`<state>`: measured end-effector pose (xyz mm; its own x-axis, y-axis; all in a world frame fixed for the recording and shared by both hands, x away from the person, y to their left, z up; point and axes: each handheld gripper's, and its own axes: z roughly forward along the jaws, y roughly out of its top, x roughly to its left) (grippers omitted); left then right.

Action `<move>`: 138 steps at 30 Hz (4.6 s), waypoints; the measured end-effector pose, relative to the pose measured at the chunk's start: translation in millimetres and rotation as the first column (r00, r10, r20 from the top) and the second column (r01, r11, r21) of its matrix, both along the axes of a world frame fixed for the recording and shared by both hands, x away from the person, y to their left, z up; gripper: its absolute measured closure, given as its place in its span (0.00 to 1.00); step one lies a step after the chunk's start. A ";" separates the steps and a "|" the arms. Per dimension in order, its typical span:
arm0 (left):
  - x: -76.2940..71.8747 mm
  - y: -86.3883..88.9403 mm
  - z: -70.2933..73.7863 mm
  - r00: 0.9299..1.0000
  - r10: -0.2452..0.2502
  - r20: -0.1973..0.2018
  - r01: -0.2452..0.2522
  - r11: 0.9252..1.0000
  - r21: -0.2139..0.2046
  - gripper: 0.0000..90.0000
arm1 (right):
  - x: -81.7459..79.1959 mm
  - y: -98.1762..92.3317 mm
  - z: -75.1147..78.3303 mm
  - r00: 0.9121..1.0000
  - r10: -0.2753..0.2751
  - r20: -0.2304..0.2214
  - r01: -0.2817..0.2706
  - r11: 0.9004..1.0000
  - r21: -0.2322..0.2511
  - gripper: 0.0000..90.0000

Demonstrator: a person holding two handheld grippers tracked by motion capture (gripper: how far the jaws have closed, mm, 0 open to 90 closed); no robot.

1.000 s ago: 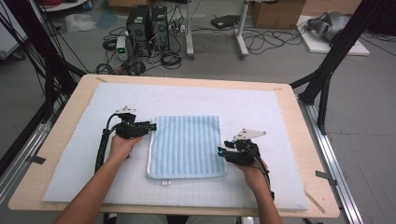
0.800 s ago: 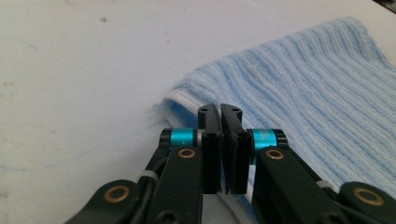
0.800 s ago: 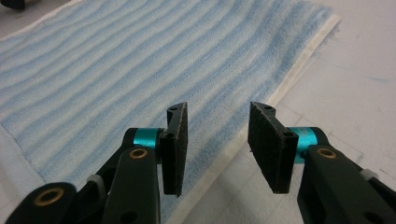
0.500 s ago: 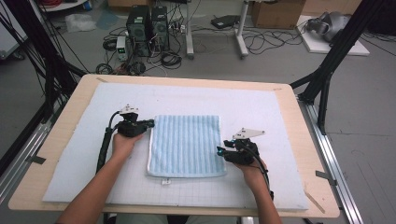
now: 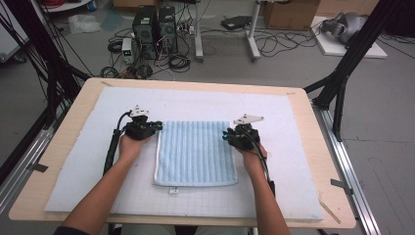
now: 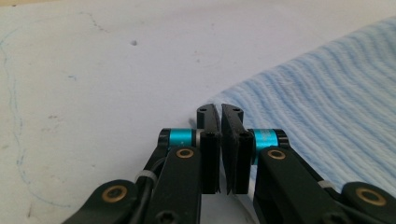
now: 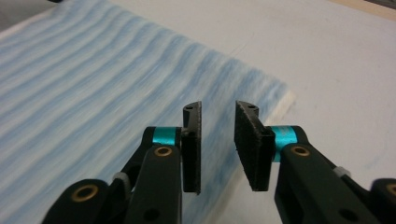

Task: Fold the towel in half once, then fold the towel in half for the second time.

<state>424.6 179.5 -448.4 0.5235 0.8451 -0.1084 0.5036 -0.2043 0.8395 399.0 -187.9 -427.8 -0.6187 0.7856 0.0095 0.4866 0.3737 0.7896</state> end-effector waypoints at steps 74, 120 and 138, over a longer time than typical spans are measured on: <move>-50.1 52.8 16.0 0.989 -0.064 0.130 0.096 0.962 -0.257 0.19 | -58.9 -64.4 11.2 0.984 -0.114 0.135 0.106 0.992 0.062 0.13; 27.8 -2.5 -2.7 0.990 -0.129 -0.056 0.130 0.991 0.011 0.55 | -56.0 -58.3 3.5 0.994 -0.088 0.068 0.083 0.994 0.077 0.13; 25.6 -8.2 -2.8 0.984 -0.173 -0.051 0.175 0.984 0.038 0.93 | -50.2 -51.9 2.3 0.996 -0.074 0.040 0.067 0.986 0.150 0.13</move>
<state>450.2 171.3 -451.2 0.6584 0.7456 -0.1029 0.4960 -0.3270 0.8044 348.8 -239.8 -425.5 -0.5642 0.8194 0.1019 0.4698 0.2171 0.8556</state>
